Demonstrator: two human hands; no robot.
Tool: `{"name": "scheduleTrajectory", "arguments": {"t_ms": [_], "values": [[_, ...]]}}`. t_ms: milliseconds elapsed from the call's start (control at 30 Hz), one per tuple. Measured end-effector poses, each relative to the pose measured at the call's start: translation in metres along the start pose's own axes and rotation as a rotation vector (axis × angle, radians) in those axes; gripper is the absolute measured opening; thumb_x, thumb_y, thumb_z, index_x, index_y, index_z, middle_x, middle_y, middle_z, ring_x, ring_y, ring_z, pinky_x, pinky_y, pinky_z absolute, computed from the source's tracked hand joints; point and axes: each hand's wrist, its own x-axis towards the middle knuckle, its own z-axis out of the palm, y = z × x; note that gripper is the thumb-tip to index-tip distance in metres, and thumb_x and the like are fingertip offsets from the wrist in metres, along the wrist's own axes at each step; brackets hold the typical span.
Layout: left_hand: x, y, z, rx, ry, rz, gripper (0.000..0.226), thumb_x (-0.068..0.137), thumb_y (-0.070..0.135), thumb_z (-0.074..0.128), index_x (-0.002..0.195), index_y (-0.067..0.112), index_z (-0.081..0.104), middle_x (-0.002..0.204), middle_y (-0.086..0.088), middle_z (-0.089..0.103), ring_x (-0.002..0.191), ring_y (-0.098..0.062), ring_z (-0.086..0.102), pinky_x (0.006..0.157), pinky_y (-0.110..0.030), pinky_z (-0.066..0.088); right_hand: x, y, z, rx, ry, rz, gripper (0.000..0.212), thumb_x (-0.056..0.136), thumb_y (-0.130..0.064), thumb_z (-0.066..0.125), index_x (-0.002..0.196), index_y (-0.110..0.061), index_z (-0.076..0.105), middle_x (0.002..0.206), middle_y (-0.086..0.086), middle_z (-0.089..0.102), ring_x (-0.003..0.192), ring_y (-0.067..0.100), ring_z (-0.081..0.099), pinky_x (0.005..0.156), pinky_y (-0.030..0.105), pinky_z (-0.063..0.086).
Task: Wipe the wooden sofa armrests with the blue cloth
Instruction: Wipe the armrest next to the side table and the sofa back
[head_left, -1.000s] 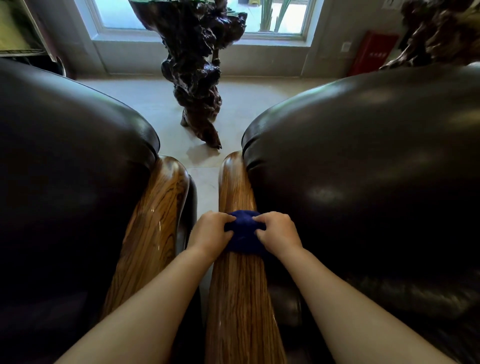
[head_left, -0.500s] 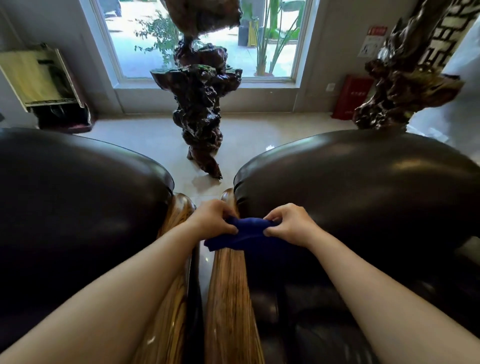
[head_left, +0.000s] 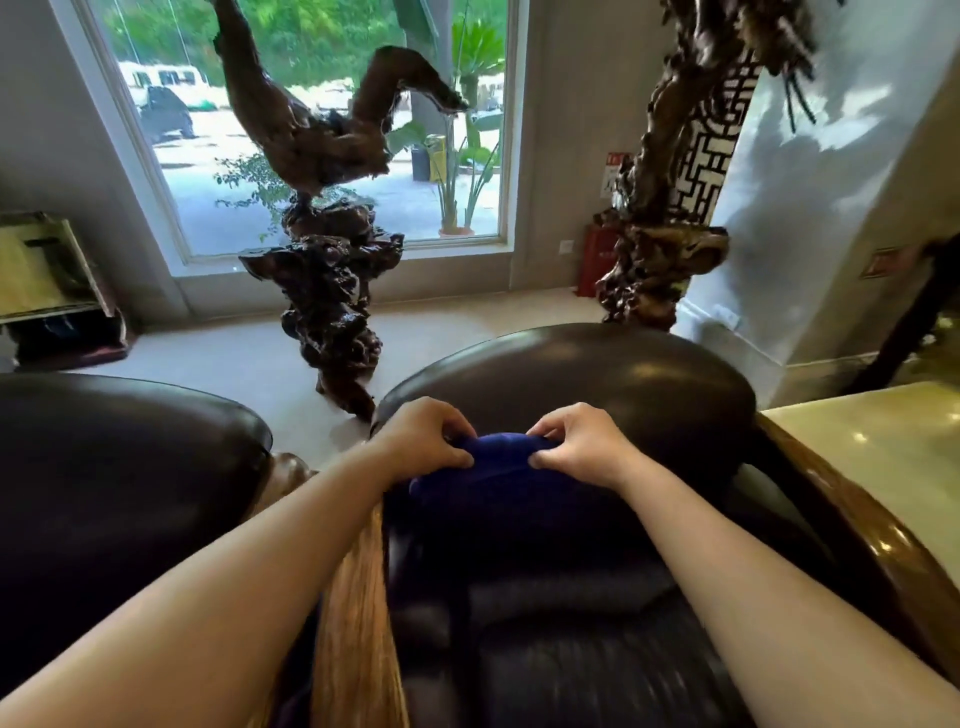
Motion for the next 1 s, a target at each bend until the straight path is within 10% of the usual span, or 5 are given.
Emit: {"name": "scheduleTrajectory", "arguments": {"t_ms": [500, 1000], "values": [[-0.035, 0.34, 0.187, -0.09, -0.129, 0.188, 0.028, 0.069, 0.017, 0.077, 0.096, 0.018, 0.07, 0.091, 0.002, 0.07, 0.084, -0.01, 0.062, 0.075, -0.022, 0.048, -0.254, 0.207, -0.222, -0.046, 0.174, 0.159, 0.021, 0.07, -0.017, 0.072, 0.087, -0.028, 0.071, 0.078, -0.005, 0.071, 0.068, 0.005, 0.065, 0.062, 0.02, 0.051], [0.09, 0.439, 0.338, -0.15, -0.243, 0.209, 0.03, 0.069, 0.016, 0.077, 0.097, 0.015, 0.07, 0.099, -0.004, 0.07, 0.092, -0.017, 0.063, 0.081, -0.026, 0.05, -0.252, 0.389, -0.304, -0.008, 0.168, 0.333, 0.025, 0.073, -0.014, 0.069, 0.098, -0.019, 0.07, 0.094, 0.003, 0.07, 0.083, 0.016, 0.065, 0.073, 0.031, 0.058]]}}
